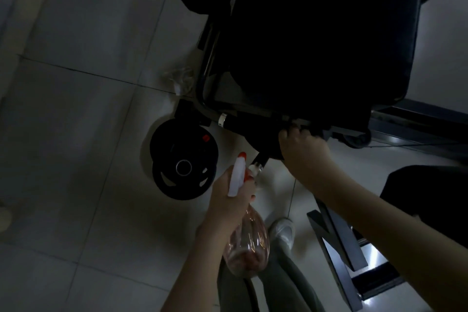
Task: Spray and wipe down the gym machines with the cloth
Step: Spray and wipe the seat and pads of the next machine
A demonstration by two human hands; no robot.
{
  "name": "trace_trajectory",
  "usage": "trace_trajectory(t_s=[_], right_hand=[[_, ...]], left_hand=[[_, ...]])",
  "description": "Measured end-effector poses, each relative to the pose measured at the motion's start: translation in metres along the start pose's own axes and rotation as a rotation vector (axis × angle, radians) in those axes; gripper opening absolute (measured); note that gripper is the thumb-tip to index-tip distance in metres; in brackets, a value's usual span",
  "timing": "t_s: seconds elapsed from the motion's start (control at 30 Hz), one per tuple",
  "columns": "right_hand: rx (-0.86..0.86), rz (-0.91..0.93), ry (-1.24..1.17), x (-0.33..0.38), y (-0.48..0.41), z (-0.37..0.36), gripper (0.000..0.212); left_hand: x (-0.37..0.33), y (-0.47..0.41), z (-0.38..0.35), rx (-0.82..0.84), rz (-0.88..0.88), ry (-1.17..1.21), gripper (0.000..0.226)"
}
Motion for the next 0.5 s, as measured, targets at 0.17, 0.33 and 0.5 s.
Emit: trace_trajectory(t_s=[0.17,0.33,0.5], right_hand=[[0.278,0.081,-0.266,0.001,-0.028,-0.006,0.053],[0.132,-0.033,-0.089,-0.017,0.009,-0.001,0.049],[0.283,-0.038,-0.232,-0.023,-0.003,-0.011,0.048]], left_hand=[[0.004,0.001,0.000,-0.020,-0.004,-0.062,0.023],[0.003,0.009,-0.003,0.002,0.014,-0.056,0.018],[0.015,0.010,0.002,-0.006,0.046,-0.055,0.030]])
Point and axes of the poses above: each hand's wrist, its own y-axis away from the middle knuckle, its own z-axis out of the back of the hand, x = y × z, the point moved 8 cm from there along -y, towards the middle knuckle, and after that the axes turned 2 degrees about -y, right-handed, at the moved point
